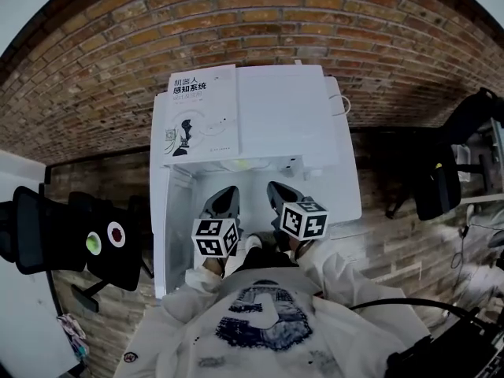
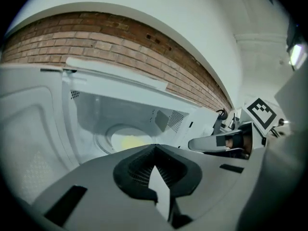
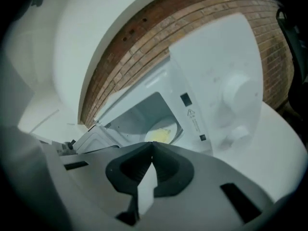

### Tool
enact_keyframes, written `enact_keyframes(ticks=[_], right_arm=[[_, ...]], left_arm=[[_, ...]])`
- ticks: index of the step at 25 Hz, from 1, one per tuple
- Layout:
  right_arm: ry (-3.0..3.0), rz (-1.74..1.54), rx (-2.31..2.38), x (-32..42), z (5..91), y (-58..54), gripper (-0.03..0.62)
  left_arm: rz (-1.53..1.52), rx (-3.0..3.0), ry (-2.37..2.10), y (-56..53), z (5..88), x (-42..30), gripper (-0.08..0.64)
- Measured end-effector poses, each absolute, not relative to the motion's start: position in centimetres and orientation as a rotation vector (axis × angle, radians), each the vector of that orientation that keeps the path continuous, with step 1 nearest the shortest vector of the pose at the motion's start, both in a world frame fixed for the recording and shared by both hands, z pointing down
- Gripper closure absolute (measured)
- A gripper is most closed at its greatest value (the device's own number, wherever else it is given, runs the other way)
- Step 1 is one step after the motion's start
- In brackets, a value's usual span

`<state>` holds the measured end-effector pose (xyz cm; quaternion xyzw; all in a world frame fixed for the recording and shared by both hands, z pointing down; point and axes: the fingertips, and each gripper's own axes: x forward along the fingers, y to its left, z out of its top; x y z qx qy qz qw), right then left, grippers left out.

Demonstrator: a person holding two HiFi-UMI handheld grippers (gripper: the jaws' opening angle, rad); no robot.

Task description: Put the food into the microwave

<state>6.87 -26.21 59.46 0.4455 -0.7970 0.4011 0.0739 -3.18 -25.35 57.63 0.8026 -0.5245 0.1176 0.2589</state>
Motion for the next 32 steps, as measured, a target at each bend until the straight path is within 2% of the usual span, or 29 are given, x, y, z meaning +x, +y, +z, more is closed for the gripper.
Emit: enact_keyframes(ticks=[15,32], right_arm=[[-2.571,0.798,1.455,12.3,47.5,-19.3,0.578],[-2.602,0.734,1.459,13.0,46.1,-17.9,0.578]], left_arm=[[0.277,2.386,-1.507,-20.0,46.6,-1.5,0.552],[0.254,2.418,-1.53,-18.6,44.8,-0.3,0.552]])
